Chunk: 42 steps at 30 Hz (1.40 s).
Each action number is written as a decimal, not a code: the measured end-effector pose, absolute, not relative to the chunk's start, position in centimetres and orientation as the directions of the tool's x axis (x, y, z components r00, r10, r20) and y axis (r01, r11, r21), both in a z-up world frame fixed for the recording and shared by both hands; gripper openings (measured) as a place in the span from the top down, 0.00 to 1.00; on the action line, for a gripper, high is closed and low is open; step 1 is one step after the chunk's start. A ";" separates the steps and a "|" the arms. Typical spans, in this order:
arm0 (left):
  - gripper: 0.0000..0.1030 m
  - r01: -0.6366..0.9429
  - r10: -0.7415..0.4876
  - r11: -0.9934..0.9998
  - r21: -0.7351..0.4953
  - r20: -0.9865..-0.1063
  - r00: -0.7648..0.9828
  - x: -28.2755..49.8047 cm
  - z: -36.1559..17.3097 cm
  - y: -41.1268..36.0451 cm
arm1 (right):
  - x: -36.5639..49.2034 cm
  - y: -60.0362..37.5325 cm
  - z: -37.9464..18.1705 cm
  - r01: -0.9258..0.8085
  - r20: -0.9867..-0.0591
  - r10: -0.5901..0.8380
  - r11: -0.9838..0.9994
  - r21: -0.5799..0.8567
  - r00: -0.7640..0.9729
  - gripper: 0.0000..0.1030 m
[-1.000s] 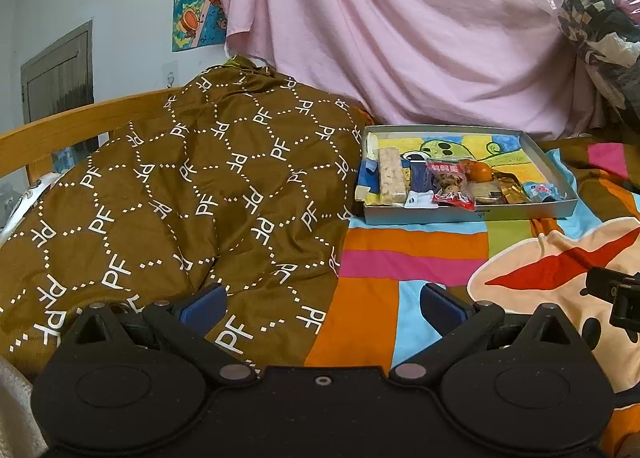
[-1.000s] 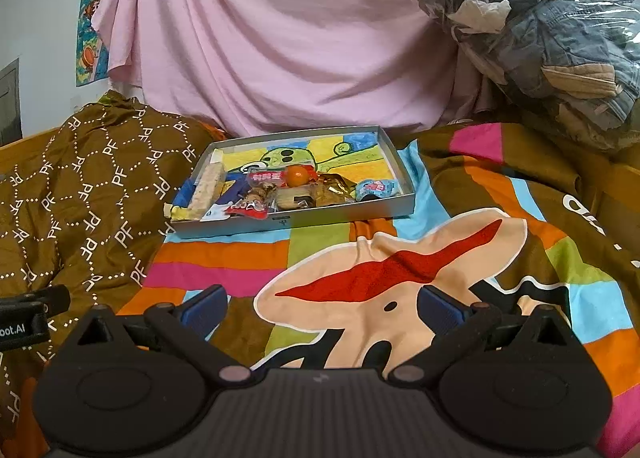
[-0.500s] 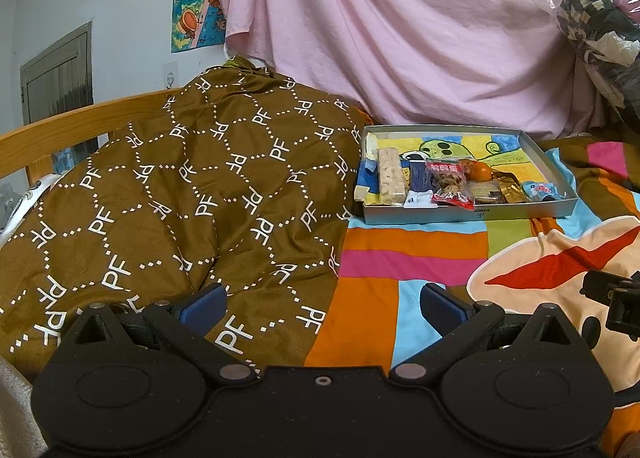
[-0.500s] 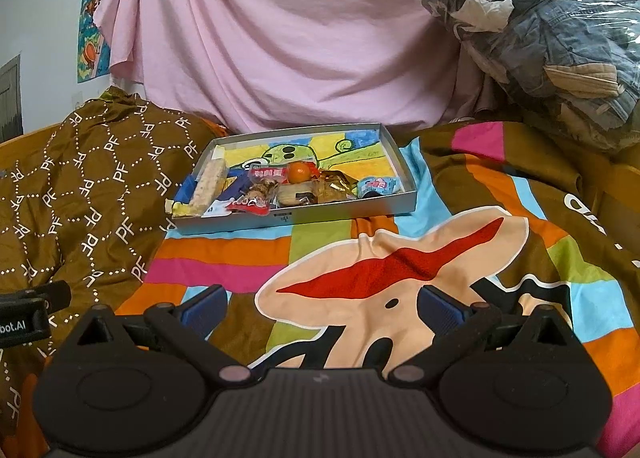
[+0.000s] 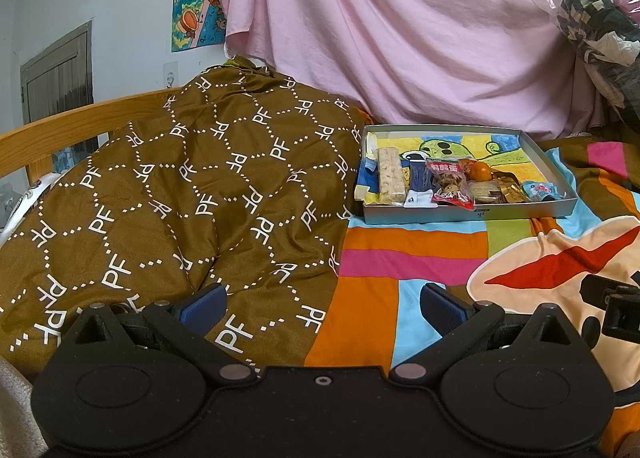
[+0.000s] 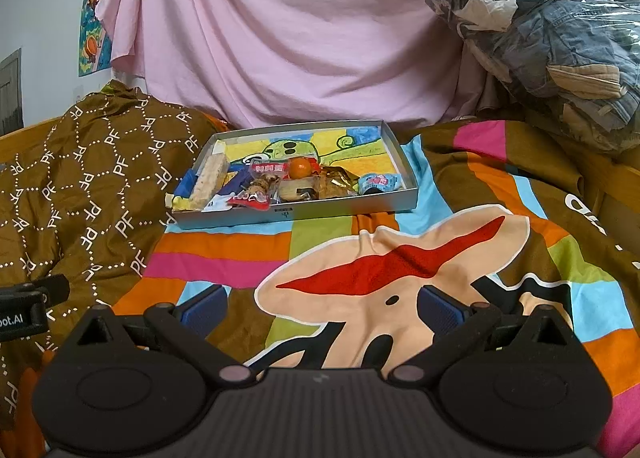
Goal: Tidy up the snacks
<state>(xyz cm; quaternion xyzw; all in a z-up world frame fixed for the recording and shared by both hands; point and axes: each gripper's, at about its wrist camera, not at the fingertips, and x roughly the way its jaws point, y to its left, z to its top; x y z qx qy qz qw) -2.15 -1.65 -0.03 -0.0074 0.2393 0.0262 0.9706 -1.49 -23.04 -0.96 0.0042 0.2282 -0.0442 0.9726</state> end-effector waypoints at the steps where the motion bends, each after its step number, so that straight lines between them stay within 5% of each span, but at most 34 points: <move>1: 0.01 -0.055 0.047 0.999 -0.002 -0.465 0.884 -2.2 0.0 -1.6 | -1.5 -23.0 -1.0 0.087 -0.445 -0.084 0.996 -0.013 0.892 0.00; 42: 0.01 -0.075 0.074 0.997 0.016 -0.460 0.885 -2.5 0.2 -1.8 | -1.3 -23.0 -1.1 0.086 -0.457 -0.084 0.996 -0.016 0.886 0.00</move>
